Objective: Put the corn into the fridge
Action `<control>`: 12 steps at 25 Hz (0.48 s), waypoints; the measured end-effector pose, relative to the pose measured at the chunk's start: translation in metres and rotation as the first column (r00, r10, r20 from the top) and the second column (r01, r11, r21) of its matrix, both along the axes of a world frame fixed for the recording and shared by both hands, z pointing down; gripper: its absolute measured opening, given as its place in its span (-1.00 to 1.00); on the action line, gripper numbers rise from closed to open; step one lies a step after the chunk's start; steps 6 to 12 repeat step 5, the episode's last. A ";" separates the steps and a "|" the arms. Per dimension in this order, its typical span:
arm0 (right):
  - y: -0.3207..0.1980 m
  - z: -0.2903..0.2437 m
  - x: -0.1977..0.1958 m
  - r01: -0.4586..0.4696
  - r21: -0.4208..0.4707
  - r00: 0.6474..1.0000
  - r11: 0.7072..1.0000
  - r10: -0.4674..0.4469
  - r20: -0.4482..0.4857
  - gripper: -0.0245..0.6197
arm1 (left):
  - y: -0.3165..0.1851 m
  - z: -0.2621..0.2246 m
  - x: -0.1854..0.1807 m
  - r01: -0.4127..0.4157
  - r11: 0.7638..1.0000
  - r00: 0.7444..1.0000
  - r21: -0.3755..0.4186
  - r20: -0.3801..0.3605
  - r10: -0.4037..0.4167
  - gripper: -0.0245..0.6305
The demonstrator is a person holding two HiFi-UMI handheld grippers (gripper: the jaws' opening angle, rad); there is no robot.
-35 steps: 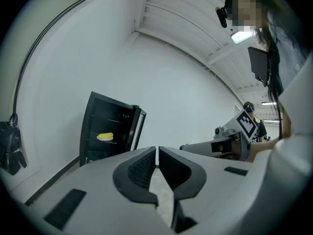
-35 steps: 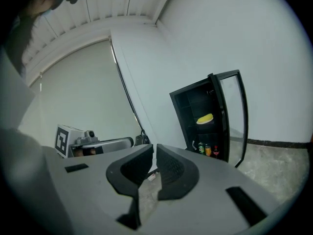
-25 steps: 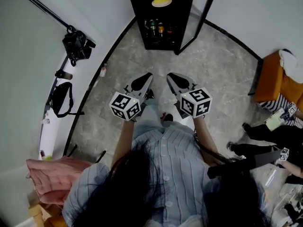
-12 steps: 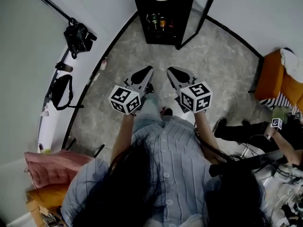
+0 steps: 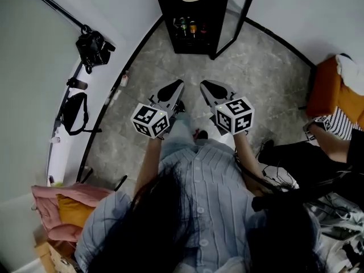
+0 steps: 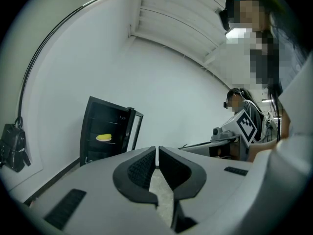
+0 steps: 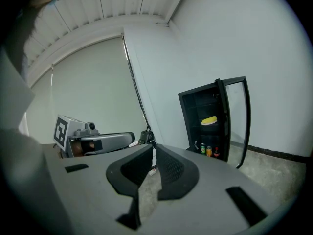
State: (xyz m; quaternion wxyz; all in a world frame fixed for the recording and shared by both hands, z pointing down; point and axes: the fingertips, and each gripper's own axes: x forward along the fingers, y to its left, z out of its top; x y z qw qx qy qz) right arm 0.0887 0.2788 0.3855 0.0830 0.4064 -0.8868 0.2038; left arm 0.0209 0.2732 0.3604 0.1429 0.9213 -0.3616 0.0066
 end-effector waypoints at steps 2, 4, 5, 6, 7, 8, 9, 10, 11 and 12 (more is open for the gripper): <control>-0.002 0.000 0.002 -0.003 -0.003 1.000 1.000 0.003 -0.003 -0.82 | -0.001 -0.001 0.001 0.001 1.000 1.000 -0.002 0.002 -0.001 -0.85; -0.004 0.001 0.006 -0.007 -0.006 1.000 1.000 0.007 -0.007 -0.82 | -0.002 -0.001 0.003 0.001 1.000 1.000 -0.003 0.004 -0.001 -0.85; -0.004 0.001 0.007 -0.009 -0.007 1.000 1.000 0.008 -0.009 -0.82 | -0.002 -0.001 0.003 0.001 1.000 1.000 -0.004 0.004 -0.001 -0.85; -0.004 0.001 0.007 -0.009 -0.007 1.000 1.000 0.008 -0.009 -0.82 | -0.002 -0.001 0.003 0.001 1.000 1.000 -0.004 0.004 -0.001 -0.85; -0.004 0.001 0.007 -0.009 -0.007 1.000 1.000 0.008 -0.009 -0.82 | -0.002 -0.001 0.003 0.001 1.000 1.000 -0.004 0.004 -0.001 -0.85; -0.004 0.001 0.007 -0.009 -0.007 1.000 1.000 0.008 -0.009 -0.82 | -0.002 -0.001 0.003 0.001 1.000 1.000 -0.004 0.004 -0.001 -0.85; -0.004 0.001 0.007 -0.009 -0.007 1.000 1.000 0.008 -0.009 -0.82 | -0.002 -0.001 0.003 0.001 1.000 1.000 -0.004 0.004 -0.001 -0.85; -0.004 0.001 0.007 -0.009 -0.007 1.000 1.000 0.008 -0.009 -0.82 | -0.002 -0.001 0.003 0.001 1.000 1.000 -0.004 0.004 -0.001 -0.85; -0.004 0.001 0.007 -0.009 -0.007 1.000 1.000 0.008 -0.009 -0.82 | -0.002 -0.001 0.003 0.001 1.000 1.000 -0.004 0.004 -0.001 -0.85; -0.004 0.001 0.007 -0.009 -0.007 1.000 1.000 0.008 -0.009 -0.82 | -0.002 -0.001 0.003 0.001 1.000 1.000 -0.004 0.004 -0.001 -0.85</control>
